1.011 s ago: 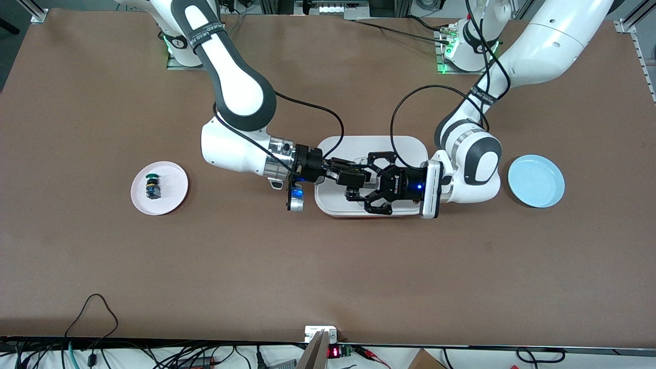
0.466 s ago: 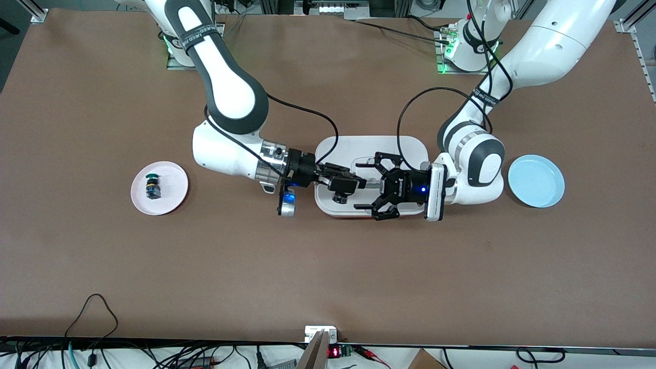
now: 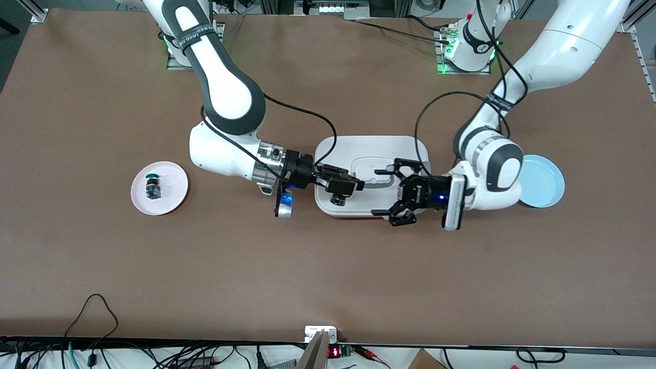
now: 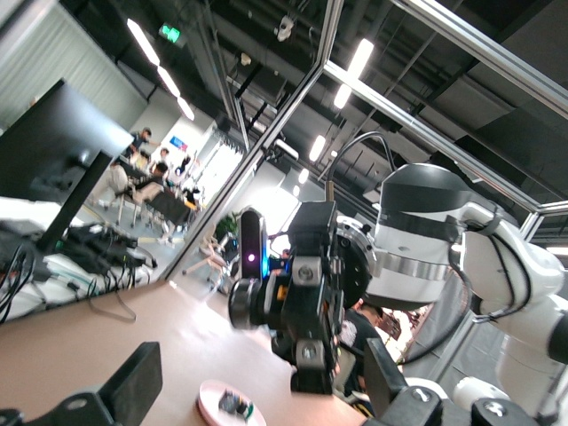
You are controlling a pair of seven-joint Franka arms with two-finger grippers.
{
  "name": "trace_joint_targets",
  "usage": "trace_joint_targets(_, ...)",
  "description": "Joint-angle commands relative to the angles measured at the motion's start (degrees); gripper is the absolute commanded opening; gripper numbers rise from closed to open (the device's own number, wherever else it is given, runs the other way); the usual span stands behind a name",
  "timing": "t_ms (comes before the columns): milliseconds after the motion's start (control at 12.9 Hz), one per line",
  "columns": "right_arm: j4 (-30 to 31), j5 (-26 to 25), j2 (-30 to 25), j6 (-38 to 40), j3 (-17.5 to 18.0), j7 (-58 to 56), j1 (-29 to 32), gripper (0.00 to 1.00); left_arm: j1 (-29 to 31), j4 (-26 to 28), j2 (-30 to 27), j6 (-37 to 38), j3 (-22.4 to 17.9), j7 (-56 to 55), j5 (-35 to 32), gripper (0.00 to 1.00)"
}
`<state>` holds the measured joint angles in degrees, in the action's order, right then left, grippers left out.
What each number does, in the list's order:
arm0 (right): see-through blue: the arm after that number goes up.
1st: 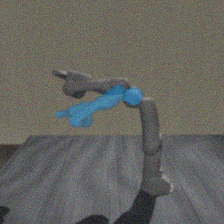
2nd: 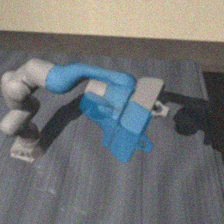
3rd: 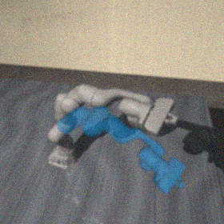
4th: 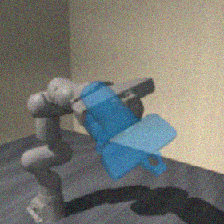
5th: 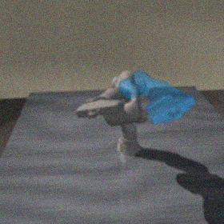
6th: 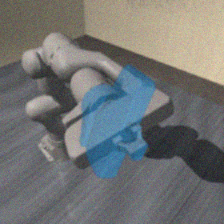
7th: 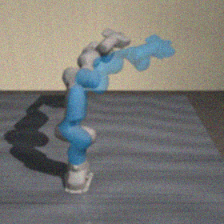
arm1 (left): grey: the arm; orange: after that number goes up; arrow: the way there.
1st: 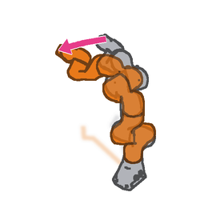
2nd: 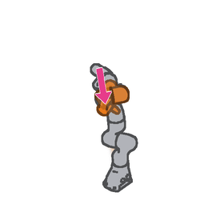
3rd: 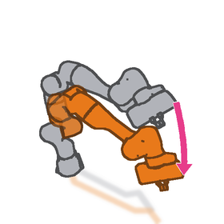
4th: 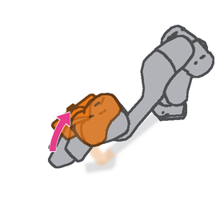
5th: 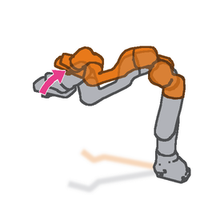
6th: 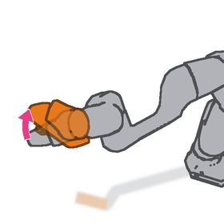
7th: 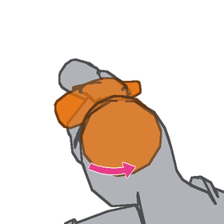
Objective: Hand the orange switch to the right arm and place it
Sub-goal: 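Open the left gripper and withdraw while the right gripper holds the switch, then move the right gripper's switch to the white plate while the left gripper retracts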
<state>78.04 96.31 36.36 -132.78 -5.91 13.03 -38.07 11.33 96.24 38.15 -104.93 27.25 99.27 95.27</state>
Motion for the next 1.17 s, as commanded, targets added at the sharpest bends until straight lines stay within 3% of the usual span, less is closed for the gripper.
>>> trace_joint_targets(0,-0.52,0.11,-0.85,0.85,0.46,-0.99,1.86,0.06,4.74,-2.01,-1.15,4.02,0.35,-10.20,-9.27,1.00)
trace_joint_targets(389,3.16,-12.88,-4.88,7.43,1.16,-0.64,6.25,0.06,13.00,-9.39,-1.15,13.16,0.26,-29.90,-30.46,1.00)
trace_joint_targets(544,4.05,-20.25,-6.30,9.64,1.16,-0.64,7.40,0.06,13.62,-11.06,-1.15,13.61,0.00,-33.60,-36.78,1.00)
trace_joint_targets(855,8.87,-29.48,-9.72,10.44,1.16,-0.73,8.54,0.06,14.42,-14.93,-1.50,15.45,0.18,-42.99,-49.61,1.00)
trace_joint_targets(1088,11.16,-39.16,-11.31,12.71,1.16,-2.92,10.47,0.06,14.51,-17.22,-4.65,19.22,0.18,-51.61,-61.12,1.00)
